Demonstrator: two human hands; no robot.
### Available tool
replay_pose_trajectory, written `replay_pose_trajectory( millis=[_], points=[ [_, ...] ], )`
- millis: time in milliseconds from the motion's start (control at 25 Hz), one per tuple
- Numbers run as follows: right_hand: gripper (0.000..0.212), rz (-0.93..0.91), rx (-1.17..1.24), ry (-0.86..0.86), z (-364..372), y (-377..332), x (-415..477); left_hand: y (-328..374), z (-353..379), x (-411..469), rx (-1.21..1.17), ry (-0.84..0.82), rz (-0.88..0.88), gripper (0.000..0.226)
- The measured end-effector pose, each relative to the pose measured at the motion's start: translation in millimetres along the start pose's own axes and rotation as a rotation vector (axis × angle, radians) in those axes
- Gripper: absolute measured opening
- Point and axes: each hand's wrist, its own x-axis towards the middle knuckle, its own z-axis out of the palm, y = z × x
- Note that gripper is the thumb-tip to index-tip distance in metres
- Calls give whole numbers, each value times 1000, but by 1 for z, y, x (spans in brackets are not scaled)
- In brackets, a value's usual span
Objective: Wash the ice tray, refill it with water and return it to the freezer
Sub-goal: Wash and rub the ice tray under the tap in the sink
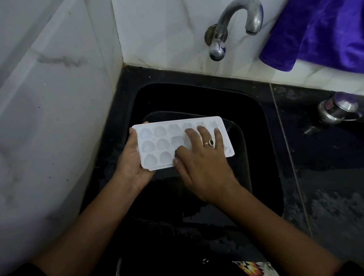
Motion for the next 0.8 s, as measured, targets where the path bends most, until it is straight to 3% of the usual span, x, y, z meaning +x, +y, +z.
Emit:
replay_pose_trajectory(
  millis=[120, 280, 400, 560, 680, 800],
  points=[
    [49, -69, 88, -46, 5, 4, -9, 6, -8, 2, -25, -17, -5, 62],
    [47, 17, 130, -11, 2, 7, -9, 0, -5, 5, -5, -29, 0, 56],
    [49, -71, 90, -35, 4, 6, -13, 4, -2, -1, -5, -50, 0, 56],
    [43, 40, 128, 6, -1, 5, -9, 0, -1, 3, 21, -30, -25, 63],
    [44, -56, 96, -24, 6, 0, -15, 4, 1, -1, 12, -33, -6, 60],
    [41, 24, 153, 11, -2, 6, -14, 3, -4, 3, 40, -20, -3, 61]
  ],
)
